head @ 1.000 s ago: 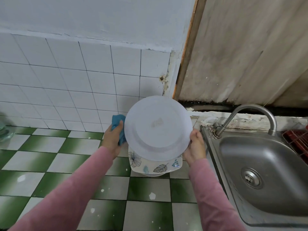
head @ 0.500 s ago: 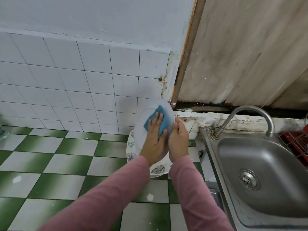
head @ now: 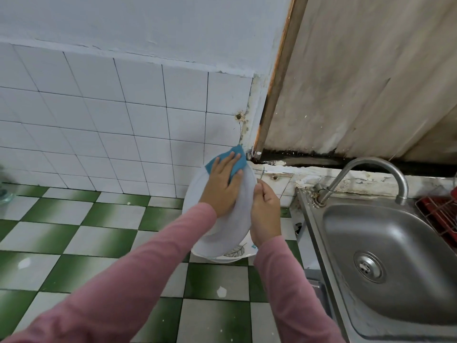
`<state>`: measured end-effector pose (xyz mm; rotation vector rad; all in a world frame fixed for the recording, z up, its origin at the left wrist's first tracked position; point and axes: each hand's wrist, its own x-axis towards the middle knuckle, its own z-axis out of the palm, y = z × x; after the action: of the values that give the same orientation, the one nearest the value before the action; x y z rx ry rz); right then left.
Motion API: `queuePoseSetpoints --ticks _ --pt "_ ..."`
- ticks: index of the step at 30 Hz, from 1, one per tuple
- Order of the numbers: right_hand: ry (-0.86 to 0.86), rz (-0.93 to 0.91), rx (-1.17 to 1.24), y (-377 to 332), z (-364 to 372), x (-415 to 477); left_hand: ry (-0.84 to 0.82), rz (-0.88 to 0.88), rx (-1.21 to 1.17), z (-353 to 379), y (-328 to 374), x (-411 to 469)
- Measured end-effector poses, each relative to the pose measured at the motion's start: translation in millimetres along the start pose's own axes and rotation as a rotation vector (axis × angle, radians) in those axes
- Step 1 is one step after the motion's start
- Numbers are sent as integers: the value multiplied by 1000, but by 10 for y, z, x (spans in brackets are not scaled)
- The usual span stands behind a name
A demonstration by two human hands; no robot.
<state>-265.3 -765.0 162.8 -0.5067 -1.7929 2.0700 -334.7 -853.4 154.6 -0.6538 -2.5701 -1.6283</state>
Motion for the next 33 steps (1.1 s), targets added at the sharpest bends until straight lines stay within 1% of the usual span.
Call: queuePoseSetpoints --ticks 1,2,4,5,6,7,9,11,12,15,19,21,23,24,26,28,31,33 --pt "1 -10 -4 -5 9 2 3 -5 26 9 22 -23" --pt "8 -7 3 -24 12 17 -11 59 80 31 28 -89" --pt "7 26 56 -45 -9 69 -50 257 200 70 -4 -241" --pt "2 24 53 -43 -17 86 -53 295 222 73 -42 -274" --pt "-5 9 15 -38 -17 85 -22 267 199 77 -71 -253" --pt "-7 -17 -36 -23 -12 75 34 182 140 76 -73 -195" --pt "6 -67 -97 12 -5 34 140 -73 -23 47 -58 -43" --pt "23 -89 -103 15 1 -2 197 -293 -154 -19 -122 84" --pt "33 -94 -92 14 2 -12 218 -343 -157 -50 -206 111" --pt "85 -85 -22 -15 -9 -29 262 -406 -168 -137 -401 78" --pt "153 -84 75 -27 -31 11 278 -566 -355 -83 -500 -100" --pt "191 -121 110 -59 -24 48 284 -590 -450 18 -526 -248" --pt "230 -142 147 -112 -18 101 310 -515 -498 157 -525 -425" --pt "232 -138 176 -138 -16 127 329 -450 -478 226 -521 -506" --pt "202 -115 249 -176 -13 182 349 -288 -354 322 -523 -637" --pt "172 -80 304 -178 0 218 302 -124 -202 341 -513 -719" --pt "150 -17 355 -141 49 207 166 91 -10 277 -481 -773" --pt "132 16 370 -108 62 183 114 240 106 226 -484 -773"
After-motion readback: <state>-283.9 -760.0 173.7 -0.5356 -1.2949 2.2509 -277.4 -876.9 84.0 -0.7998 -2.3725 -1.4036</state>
